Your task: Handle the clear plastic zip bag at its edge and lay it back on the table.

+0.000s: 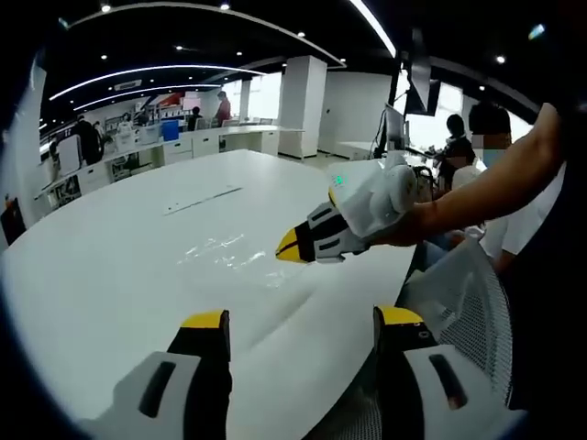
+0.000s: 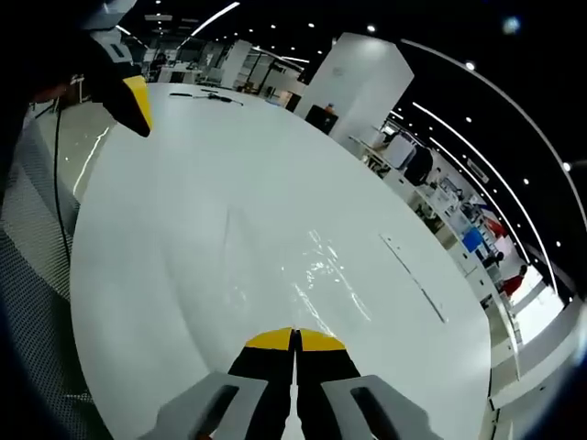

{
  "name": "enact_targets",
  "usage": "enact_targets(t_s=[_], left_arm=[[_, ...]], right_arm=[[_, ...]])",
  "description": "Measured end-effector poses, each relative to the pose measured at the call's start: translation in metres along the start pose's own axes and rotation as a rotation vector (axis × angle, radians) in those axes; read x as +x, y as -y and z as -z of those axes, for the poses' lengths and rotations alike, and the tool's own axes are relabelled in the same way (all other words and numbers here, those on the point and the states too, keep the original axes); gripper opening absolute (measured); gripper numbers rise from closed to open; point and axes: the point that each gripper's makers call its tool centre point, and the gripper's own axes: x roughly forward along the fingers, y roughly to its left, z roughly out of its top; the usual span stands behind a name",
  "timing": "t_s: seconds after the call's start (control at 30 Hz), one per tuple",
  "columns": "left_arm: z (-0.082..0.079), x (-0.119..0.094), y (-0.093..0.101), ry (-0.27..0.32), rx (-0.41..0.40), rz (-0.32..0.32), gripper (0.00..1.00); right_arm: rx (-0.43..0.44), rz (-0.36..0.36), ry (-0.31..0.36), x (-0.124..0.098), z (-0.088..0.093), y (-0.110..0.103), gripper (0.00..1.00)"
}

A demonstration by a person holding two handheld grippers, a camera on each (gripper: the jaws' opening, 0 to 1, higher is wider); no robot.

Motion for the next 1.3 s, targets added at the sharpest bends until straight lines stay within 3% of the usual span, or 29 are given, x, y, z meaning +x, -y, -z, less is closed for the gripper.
enact_targets(t_s=[0.33,0.67,0.97,1.1,1.3], left_arm=[[0.012,-0.009,-0.003,-0.005,0.013,0.006,0.66],[0.019,-0.012,-0.009,-0.012,0.022,-0.002,0.66],[0.024,-0.012,-0.012,-0.017,0.028,0.002,0.68],[0.025,-0.013,-0.012,-0.006,0.028,0.007,0.68],[0.025,-0.014,-0.015,-0.004,0.027,0.001,0.69]], right_arm=[[0.024,-0.065,-0.048,0.028,0.011,-0.019,0.0],[0.01,-0.092,-0.078,0.035,0.02,-0.024,0.0],[0.012,-0.108,-0.042,0.025,0.018,-0.026,0.07],[0.064,-0.121,0.018,0.018,0.01,-0.027,0.1],[0.081,-0.144,0.037,0.011,0.01,-0.03,0.2]])
